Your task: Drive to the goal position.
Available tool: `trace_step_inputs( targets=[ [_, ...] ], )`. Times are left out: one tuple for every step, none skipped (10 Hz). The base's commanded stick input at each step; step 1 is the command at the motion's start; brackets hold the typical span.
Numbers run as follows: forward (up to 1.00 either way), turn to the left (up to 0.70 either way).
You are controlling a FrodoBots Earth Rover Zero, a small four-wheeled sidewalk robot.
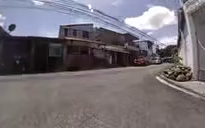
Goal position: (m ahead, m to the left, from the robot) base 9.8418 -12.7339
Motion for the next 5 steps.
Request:
trace_step_inputs(
  targets=[
    [0.85,0.0],
    [0.85,0.0],
    [0.85,0.0],
    [0.85,0.0],
    [0.85,0.0]
  ],
)
